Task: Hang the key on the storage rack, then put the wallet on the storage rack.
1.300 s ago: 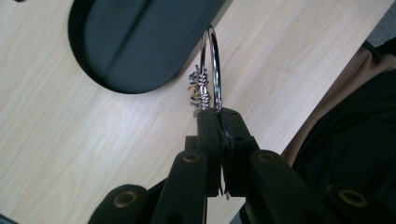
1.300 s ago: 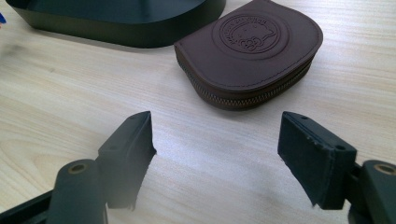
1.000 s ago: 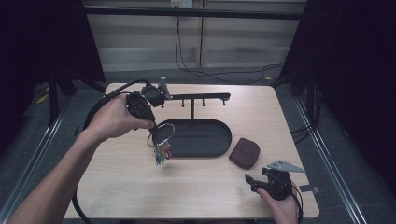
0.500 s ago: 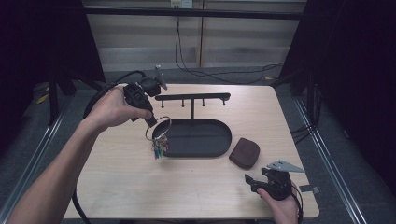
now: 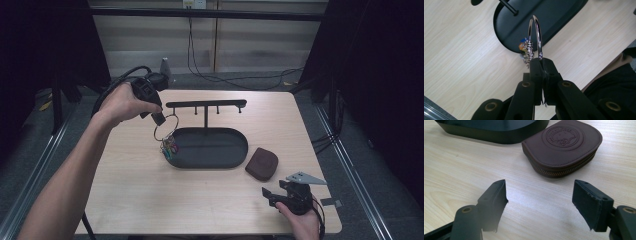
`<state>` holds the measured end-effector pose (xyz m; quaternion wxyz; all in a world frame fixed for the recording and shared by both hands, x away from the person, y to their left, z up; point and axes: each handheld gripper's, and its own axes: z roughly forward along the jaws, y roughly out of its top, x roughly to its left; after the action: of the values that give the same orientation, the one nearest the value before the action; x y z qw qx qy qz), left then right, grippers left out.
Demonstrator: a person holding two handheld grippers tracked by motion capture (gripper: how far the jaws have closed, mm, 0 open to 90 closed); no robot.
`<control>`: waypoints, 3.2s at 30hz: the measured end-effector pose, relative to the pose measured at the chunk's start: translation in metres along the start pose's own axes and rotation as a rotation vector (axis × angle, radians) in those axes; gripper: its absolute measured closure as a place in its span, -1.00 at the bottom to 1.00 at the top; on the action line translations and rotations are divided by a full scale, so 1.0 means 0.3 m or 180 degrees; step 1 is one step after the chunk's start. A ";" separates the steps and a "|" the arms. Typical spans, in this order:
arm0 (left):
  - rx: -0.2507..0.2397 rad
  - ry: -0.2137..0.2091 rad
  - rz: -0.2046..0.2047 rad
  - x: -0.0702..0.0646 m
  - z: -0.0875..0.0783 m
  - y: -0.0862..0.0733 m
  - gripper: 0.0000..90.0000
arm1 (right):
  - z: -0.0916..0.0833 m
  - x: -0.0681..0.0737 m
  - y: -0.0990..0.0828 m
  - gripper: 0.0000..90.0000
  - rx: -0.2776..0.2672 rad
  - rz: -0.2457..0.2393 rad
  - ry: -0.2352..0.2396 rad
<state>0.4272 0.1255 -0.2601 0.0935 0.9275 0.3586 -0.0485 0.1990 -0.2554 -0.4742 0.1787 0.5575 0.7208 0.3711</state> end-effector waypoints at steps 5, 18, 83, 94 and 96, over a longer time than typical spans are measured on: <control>-0.0068 0.0030 -0.0113 0.021 0.000 0.009 0.96 | 0.000 -0.002 0.000 -0.38 0.0001 0.0006 0.0003; -0.0093 0.0116 -0.0174 0.047 0.046 0.054 0.96 | -0.001 -0.002 -0.001 -0.39 0.0001 0.0006 0.0001; -0.1218 -0.0274 -0.0612 0.149 0.121 -0.093 0.22 | 0.021 0.003 0.005 -0.39 0.0059 -0.0019 0.0001; -0.1437 -0.0224 -0.0475 0.119 0.124 -0.151 0.06 | 0.016 0.004 0.002 -0.38 0.0060 -0.0015 0.0001; -0.1470 -0.0258 -0.0457 0.112 0.129 -0.158 0.01 | 0.016 0.003 0.003 -0.38 0.0059 -0.0003 -0.0001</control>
<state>0.4193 0.1740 -0.3097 0.3138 0.8510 0.4211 -0.0090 0.2027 -0.2529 -0.4765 0.1738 0.5588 0.7245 0.3642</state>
